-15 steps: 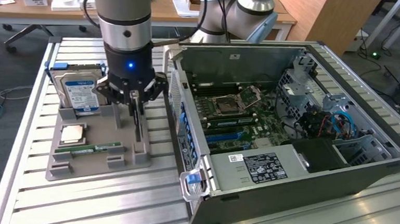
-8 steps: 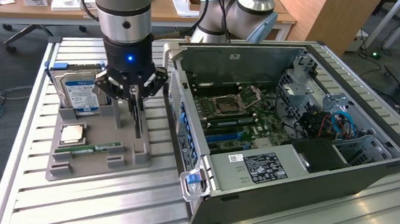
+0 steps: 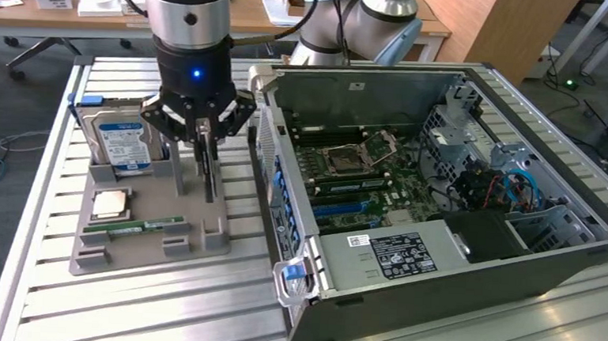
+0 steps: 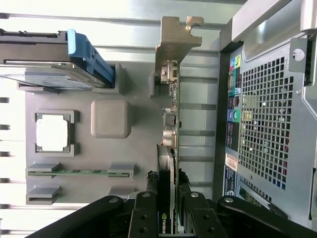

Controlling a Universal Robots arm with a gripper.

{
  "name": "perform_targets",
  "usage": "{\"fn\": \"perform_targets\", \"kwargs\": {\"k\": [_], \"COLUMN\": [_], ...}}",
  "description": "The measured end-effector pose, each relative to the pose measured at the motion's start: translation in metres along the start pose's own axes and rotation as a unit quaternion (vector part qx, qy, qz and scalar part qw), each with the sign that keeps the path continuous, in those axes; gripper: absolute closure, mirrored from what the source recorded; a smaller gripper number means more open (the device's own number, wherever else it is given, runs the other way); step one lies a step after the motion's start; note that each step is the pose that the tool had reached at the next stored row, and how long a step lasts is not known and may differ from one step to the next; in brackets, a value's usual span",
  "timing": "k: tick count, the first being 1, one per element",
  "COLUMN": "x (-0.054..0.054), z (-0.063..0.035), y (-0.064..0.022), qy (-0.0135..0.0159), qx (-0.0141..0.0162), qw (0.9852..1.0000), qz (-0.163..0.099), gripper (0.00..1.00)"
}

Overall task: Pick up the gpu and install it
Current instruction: 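Pick up the gpu and move the gpu toward the slot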

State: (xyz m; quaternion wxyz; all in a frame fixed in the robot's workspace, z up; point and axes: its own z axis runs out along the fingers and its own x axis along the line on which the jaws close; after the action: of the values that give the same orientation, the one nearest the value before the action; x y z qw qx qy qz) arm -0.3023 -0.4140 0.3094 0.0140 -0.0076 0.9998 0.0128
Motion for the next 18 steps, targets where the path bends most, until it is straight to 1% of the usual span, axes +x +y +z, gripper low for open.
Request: {"fn": "perform_targets", "kwargs": {"k": [7,18], "x": [-0.001,-0.001], "z": [-0.0186,-0.0402], "y": [0.0005,0.0010], "qy": [0.0000,0.0000], "qx": [0.0000,0.0000], "qw": [1.0000,1.0000], "qz": [0.000,0.000], "gripper": [0.74,0.74]}}
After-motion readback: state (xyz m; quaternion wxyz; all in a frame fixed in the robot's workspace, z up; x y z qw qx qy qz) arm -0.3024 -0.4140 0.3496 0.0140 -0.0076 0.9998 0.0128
